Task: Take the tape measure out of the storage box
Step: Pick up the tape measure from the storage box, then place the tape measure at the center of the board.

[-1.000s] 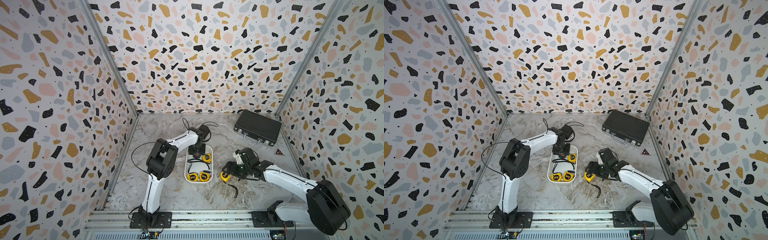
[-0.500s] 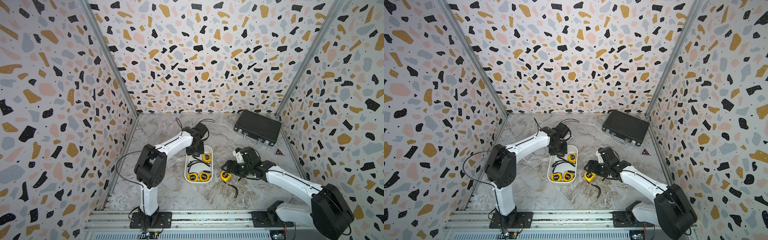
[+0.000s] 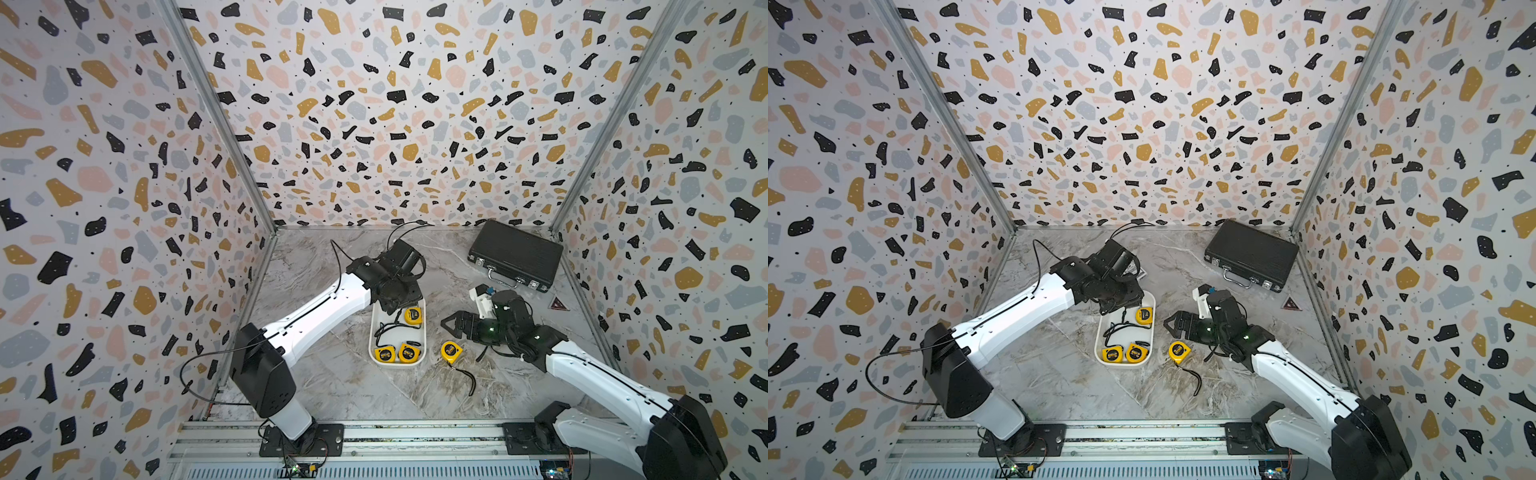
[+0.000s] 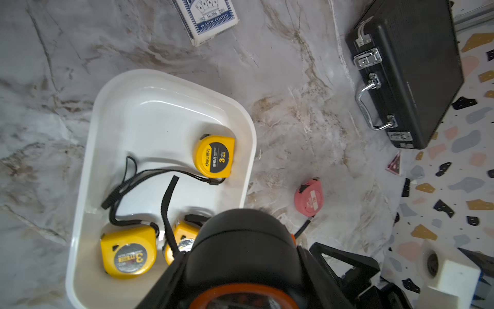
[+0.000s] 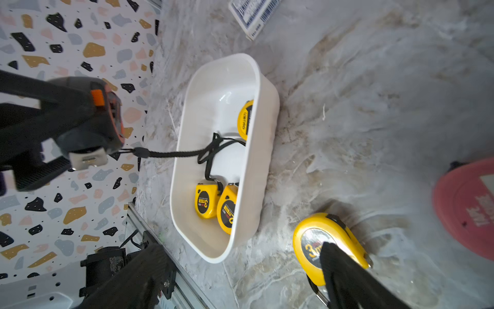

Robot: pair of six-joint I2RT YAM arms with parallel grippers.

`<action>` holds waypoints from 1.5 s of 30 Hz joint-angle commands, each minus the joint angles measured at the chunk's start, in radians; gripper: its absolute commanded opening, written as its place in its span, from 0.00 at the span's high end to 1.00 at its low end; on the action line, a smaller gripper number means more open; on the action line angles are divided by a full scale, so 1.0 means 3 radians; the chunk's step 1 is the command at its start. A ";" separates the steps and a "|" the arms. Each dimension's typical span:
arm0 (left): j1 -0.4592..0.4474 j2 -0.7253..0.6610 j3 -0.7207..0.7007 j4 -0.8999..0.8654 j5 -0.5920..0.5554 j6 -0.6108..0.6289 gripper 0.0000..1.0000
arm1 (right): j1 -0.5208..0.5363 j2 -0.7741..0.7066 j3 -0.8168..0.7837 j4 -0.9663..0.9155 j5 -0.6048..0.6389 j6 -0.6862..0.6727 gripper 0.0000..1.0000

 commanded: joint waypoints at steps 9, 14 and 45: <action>-0.0305 -0.0093 0.0311 0.0223 0.0032 -0.0825 1.00 | 0.0083 -0.0715 -0.0149 0.0489 0.0210 -0.0030 0.01; -0.0447 -0.0007 0.0318 0.0491 0.0070 -0.1053 1.00 | 0.0094 -0.0881 -0.0222 0.0586 0.0245 -0.0040 0.01; -0.0804 0.0096 0.0093 0.1210 0.0511 -0.1654 1.00 | 0.0093 -0.0995 -0.0433 0.0806 0.0518 -0.0046 0.73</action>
